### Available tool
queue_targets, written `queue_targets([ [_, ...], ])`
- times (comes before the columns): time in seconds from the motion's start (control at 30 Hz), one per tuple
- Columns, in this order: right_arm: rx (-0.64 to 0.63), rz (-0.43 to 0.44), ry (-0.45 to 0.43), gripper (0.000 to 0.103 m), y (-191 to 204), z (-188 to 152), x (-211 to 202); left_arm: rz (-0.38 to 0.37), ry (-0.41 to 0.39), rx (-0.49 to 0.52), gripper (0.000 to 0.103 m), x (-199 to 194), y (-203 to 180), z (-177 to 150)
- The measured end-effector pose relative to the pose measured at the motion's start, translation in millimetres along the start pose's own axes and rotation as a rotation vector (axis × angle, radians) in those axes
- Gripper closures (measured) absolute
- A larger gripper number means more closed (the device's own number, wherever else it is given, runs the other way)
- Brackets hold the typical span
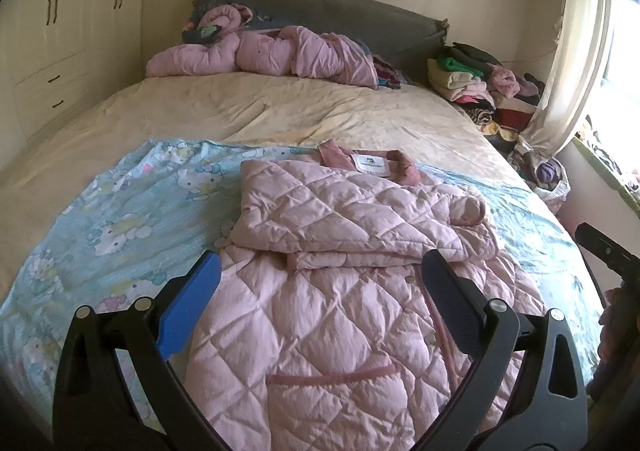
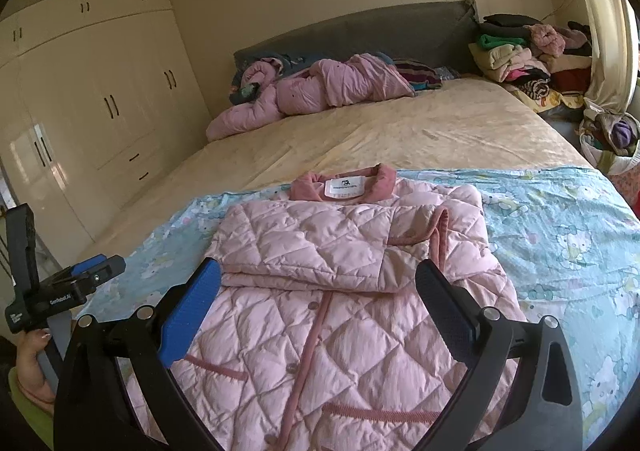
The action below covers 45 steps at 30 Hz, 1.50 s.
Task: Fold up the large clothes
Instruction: 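Move both grippers to the ribbed hem of the jacket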
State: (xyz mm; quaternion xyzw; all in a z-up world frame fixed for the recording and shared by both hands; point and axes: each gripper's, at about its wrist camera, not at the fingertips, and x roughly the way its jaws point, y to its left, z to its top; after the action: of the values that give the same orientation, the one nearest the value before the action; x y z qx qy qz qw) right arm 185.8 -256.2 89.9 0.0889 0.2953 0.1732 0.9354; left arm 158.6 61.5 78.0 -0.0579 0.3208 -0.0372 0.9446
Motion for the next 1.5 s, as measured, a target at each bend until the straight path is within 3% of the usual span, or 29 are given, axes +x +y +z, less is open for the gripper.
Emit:
queue_targets([
  [0.63, -0.009, 0.023, -0.005, 0.006, -5.0, -25.0, -47.6, 0.026, 0.006, 0.002, 0.009, -38.5, -4.6, -30.1],
  [1.17, -0.035, -0.021, -0.008, 0.006, -18.6, -47.6, -84.4, 0.059, 0.024, -0.01, 0.009, -54.5, 11.1, -55.7],
  [1.5, -0.037, -0.059, 0.036, 0.006, -32.4, -70.7, -90.9, 0.097, 0.063, -0.01, 0.009, -55.5, 26.9, -78.3],
])
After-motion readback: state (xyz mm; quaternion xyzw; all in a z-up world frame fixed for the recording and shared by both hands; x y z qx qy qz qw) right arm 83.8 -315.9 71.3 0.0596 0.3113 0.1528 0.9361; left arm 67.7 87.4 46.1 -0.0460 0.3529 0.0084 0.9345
